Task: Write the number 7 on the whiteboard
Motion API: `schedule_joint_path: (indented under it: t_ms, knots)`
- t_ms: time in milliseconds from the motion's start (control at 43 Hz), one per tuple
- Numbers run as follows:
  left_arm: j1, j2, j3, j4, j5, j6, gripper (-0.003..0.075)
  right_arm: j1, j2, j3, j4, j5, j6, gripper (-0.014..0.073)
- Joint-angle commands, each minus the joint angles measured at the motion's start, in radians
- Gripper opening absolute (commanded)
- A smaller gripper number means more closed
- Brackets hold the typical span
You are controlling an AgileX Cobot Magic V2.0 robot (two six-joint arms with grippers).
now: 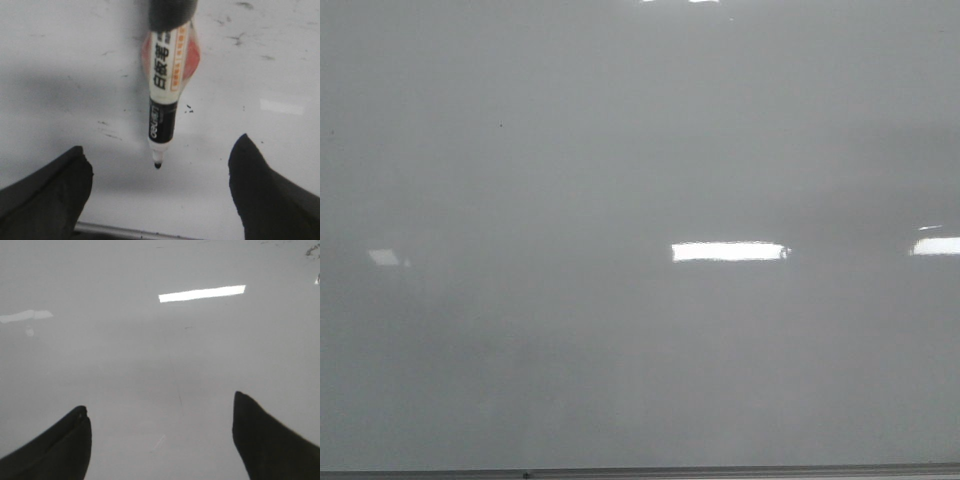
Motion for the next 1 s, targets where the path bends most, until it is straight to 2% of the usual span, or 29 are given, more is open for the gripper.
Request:
schedule_joint_path:
  t_ms: [0, 256, 326, 419, 605, 744, 837, 977]
  knots:
    - [-0.008, 0.033, -0.036, 0.002, -0.154, -0.01, 0.0533, 0.002, 0.013, -0.038, 0.003, -0.083, -0.006, 0.0599]
    - [-0.008, 0.102, -0.036, 0.003, -0.277, -0.01, 0.0531, 0.002, 0.013, -0.038, 0.003, -0.084, -0.006, 0.0599]
    - [-0.008, 0.11, -0.036, 0.003, -0.294, -0.01, 0.0508, 0.002, 0.013, -0.038, 0.003, -0.084, -0.006, 0.0599]
    - [-0.008, 0.111, -0.036, 0.003, -0.303, -0.01, 0.043, 0.002, 0.013, -0.038, 0.003, -0.084, -0.006, 0.0599]
    - [-0.008, 0.111, -0.036, 0.003, -0.31, -0.01, 0.0163, 0.002, 0.013, -0.038, 0.003, -0.084, -0.006, 0.0599]
    - [-0.008, 0.109, -0.036, 0.004, -0.267, -0.01, 0.003, 0.002, 0.013, -0.038, 0.003, -0.083, -0.006, 0.0599]
    - [-0.008, 0.089, -0.036, 0.004, -0.207, -0.01, -0.0013, 0.002, 0.013, -0.038, 0.003, -0.083, -0.006, 0.0599]
    - [-0.027, 0.019, -0.055, -0.003, -0.079, -0.01, -0.002, 0.002, 0.013, -0.038, 0.006, -0.077, -0.006, 0.0599]
